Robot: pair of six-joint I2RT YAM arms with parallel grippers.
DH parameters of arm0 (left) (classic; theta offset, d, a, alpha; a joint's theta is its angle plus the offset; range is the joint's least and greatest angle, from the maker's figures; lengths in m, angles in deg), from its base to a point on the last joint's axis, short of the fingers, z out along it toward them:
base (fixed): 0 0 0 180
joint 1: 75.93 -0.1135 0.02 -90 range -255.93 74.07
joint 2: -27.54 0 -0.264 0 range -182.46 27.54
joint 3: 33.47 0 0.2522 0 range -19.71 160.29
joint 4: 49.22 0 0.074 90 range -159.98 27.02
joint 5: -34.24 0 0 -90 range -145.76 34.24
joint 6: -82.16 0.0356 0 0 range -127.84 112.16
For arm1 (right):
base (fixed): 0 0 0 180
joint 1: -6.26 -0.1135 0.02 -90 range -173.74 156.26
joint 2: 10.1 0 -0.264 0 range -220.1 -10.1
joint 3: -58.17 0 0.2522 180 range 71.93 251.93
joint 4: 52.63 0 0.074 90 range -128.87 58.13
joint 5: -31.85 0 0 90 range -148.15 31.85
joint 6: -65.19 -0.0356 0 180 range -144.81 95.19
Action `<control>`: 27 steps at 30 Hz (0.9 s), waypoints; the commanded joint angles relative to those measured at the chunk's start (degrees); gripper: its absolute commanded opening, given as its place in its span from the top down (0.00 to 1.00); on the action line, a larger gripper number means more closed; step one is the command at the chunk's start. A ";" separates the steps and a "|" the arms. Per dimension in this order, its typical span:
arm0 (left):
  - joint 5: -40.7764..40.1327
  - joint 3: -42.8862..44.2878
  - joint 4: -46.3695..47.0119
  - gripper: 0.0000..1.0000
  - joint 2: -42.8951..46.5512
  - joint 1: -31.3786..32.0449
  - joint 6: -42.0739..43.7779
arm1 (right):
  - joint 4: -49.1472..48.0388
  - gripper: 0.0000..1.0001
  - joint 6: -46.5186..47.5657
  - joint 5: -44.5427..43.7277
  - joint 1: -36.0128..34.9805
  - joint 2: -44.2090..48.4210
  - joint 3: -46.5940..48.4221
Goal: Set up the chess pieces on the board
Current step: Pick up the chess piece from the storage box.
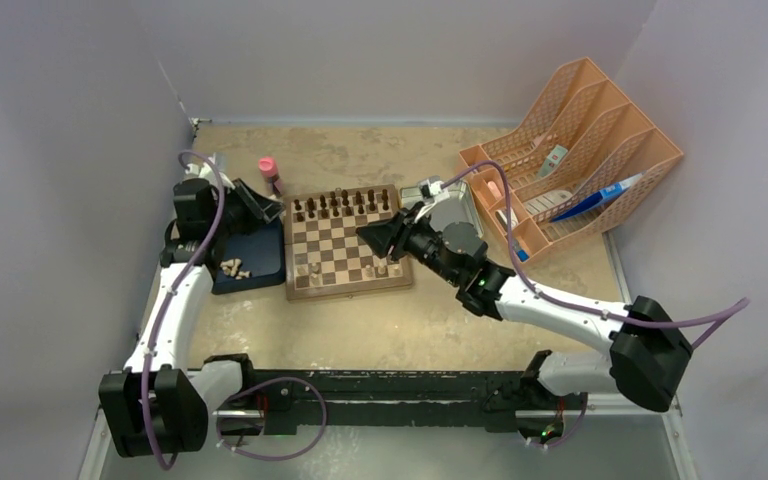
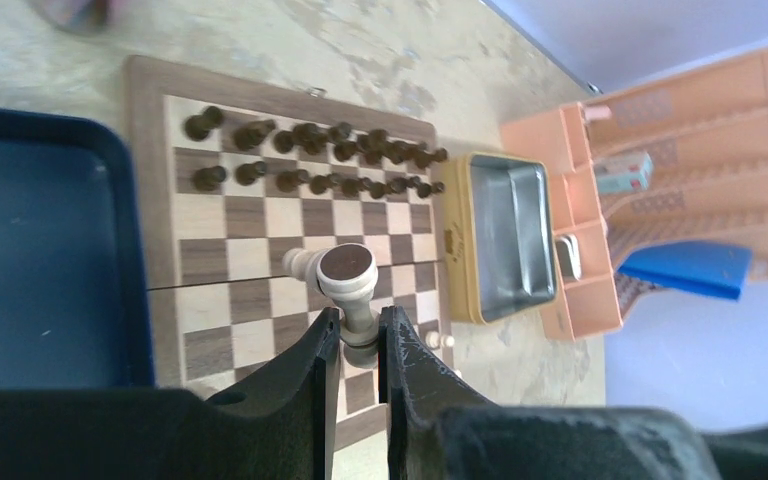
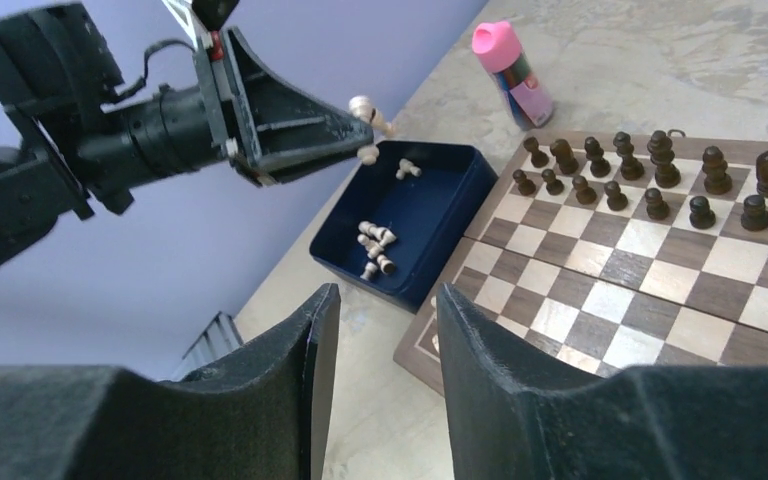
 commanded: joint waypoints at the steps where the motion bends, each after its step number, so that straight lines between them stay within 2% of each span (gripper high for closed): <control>1: 10.19 -2.19 8.54 1.00 1.31 1.33 3.21 | -6.78 0.54 -5.70 6.22 2.61 -1.72 3.61; 5: 14.87 -3.09 11.48 1.00 1.23 2.72 5.69 | -10.25 0.49 -8.84 10.48 5.26 -4.37 5.04; 11: 17.82 -2.13 11.53 1.00 1.28 6.03 10.43 | -11.53 0.48 -10.88 17.63 8.76 -9.45 8.09; 15: 18.14 -2.24 15.25 1.00 1.75 8.95 12.29 | -15.69 0.39 -12.88 20.42 9.63 -11.09 7.26; 19: 19.98 -3.23 19.24 1.00 1.05 12.18 13.30 | -20.85 0.34 -20.73 23.11 11.21 -13.04 6.19; 23: 23.17 -3.46 22.89 1.00 0.54 14.75 12.68 | -32.86 0.29 -31.03 27.10 13.22 -16.44 2.93; 27: 23.98 -2.42 24.17 1.00 -0.09 16.63 11.82 | -39.98 0.19 -36.20 30.56 13.90 -20.87 2.40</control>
